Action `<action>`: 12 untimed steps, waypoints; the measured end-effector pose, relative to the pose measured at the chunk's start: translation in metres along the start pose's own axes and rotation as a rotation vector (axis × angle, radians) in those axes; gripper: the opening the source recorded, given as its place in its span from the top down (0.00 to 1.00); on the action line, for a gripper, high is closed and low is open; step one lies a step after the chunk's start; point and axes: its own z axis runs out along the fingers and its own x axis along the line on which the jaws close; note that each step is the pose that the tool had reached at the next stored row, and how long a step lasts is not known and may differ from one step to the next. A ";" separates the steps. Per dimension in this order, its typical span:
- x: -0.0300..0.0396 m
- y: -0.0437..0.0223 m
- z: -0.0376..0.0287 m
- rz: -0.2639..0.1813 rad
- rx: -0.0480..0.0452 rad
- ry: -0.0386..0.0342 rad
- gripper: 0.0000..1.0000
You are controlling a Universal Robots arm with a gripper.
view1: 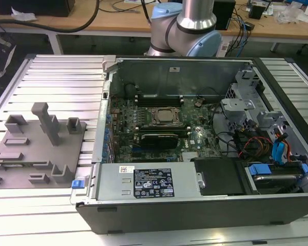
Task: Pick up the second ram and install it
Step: 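Reach for the second ram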
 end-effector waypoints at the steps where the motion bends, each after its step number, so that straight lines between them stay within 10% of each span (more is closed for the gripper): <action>1: 0.0023 -0.0002 0.0003 0.000 -0.0001 -0.0002 0.89; 12: 0.0072 -0.0276 0.0013 0.000 0.0001 -0.0001 0.89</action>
